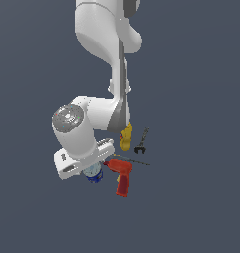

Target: Pick up a designated object from a clutter of objects.

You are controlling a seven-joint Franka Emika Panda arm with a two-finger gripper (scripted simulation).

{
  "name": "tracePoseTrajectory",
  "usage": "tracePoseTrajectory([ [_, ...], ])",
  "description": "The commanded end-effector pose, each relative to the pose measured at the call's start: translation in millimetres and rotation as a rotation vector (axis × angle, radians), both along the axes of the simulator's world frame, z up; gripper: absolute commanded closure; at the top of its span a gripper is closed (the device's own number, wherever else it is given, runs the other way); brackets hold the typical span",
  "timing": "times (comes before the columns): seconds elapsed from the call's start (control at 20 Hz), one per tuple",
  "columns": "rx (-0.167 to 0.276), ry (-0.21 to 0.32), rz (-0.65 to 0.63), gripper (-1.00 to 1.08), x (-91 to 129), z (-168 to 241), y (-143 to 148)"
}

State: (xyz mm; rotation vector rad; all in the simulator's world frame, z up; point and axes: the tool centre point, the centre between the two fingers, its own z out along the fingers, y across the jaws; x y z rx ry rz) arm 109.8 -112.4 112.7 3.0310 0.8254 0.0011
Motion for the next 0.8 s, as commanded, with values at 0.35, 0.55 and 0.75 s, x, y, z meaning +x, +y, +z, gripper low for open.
tracePoseTrajectory([
  [0.35,0.0,0.001,0.003,-0.92,-1,-38,0],
  [0.55,0.0,0.001,0.003,1.08,0,-39,0],
  [0.75,0.0,0.001,0.003,1.08,0,-39,0],
])
